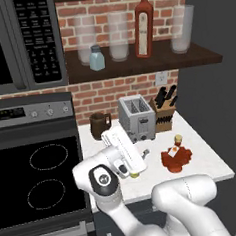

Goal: Put the shaker and condiment bottle from the counter next to their counterparts in the cabinet.

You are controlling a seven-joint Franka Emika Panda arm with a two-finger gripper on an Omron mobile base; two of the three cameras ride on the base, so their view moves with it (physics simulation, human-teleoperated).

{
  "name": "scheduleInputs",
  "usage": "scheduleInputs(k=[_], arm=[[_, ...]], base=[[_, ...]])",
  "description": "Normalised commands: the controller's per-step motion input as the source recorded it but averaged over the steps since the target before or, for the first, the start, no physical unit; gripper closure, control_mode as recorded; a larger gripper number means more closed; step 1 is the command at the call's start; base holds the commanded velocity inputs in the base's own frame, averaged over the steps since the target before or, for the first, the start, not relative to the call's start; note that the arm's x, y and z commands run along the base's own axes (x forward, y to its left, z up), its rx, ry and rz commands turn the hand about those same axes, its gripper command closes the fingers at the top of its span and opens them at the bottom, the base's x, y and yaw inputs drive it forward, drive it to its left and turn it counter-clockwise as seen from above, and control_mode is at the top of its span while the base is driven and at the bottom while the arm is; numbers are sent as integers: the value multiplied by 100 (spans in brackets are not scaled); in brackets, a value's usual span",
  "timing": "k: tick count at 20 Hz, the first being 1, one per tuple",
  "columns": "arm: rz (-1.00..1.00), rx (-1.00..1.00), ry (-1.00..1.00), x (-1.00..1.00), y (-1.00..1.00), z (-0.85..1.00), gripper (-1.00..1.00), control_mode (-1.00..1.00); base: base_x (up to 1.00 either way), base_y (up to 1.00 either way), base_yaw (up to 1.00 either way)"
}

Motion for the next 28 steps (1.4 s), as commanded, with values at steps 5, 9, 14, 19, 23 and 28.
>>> scheduleInputs(k=[5,9,14,19,23,28], arm=[[-14,37,-18,0,27,-93,-100,-100],[-7,12,0,2,3,-29,-100,-100],[0,1,0,3,0,-7,-100,-100],[15,27,4,44,0,-78,-100,-100],[25,39,8,57,0,-93,-100,-100],[5,10,1,21,0,-26,-100,-100]], base=[[0,0,0],[0,0,0],[0,0,0],[0,0,0],[0,0,0],[0,0,0]])
